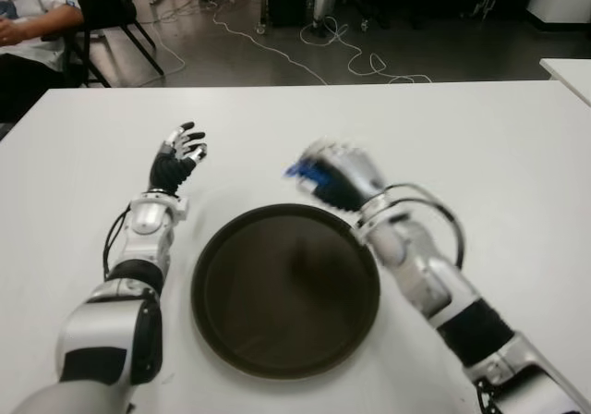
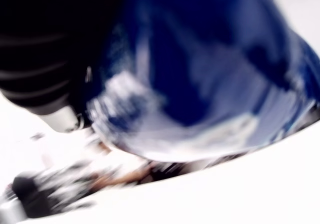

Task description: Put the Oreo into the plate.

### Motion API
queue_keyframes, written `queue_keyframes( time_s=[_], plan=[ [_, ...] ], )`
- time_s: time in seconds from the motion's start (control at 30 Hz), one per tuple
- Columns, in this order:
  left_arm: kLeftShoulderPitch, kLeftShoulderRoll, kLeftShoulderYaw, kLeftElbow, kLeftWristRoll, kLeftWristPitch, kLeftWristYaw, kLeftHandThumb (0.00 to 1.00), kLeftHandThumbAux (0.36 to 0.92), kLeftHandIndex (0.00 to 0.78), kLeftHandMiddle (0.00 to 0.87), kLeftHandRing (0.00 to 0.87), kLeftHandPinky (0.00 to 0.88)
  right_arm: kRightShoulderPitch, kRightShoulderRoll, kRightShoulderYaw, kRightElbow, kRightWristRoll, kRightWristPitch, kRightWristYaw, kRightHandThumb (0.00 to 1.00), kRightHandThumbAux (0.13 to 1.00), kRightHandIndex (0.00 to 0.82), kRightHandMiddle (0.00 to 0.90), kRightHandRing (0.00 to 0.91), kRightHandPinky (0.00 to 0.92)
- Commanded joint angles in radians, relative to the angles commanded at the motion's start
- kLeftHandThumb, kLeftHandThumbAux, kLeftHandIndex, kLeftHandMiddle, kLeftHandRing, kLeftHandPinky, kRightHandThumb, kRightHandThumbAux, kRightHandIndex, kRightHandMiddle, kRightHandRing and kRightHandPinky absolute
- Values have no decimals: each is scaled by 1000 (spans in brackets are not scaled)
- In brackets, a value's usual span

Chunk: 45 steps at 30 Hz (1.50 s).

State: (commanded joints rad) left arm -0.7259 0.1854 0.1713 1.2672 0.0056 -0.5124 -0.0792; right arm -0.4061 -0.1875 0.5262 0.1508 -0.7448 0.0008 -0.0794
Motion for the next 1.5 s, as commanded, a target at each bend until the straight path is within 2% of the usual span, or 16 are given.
queue_keyframes(
  time_s=[0.3,0.77,0.9,1.17,1.27,1.5],
  plan=[
    [-3,-3,5,3,-5,2,4,189,660,133,224,217,225,-7,-18,19,27,11,-84,56,693,731,427,729,740,734],
    [-4,0,-3,2,4,-1,0,189,675,118,214,205,213,-16,-36,52,12,-31,-94,144,690,731,426,702,716,708],
    [-4,1,-7,2,8,-4,3,191,684,119,211,201,216,-19,-33,63,26,-48,-101,148,691,731,426,705,718,709],
    [-2,-1,-8,0,10,-7,2,187,667,121,213,205,220,-46,-22,84,103,-62,-124,141,690,732,424,726,745,745],
    [-1,-2,-6,0,8,-9,-1,192,670,123,212,206,222,-63,-18,90,164,-61,-150,119,690,732,424,722,740,733],
    [-1,-7,-6,-3,8,-10,2,196,674,124,217,213,222,-71,-29,85,197,-42,-209,100,689,732,425,698,719,711]
  ],
)
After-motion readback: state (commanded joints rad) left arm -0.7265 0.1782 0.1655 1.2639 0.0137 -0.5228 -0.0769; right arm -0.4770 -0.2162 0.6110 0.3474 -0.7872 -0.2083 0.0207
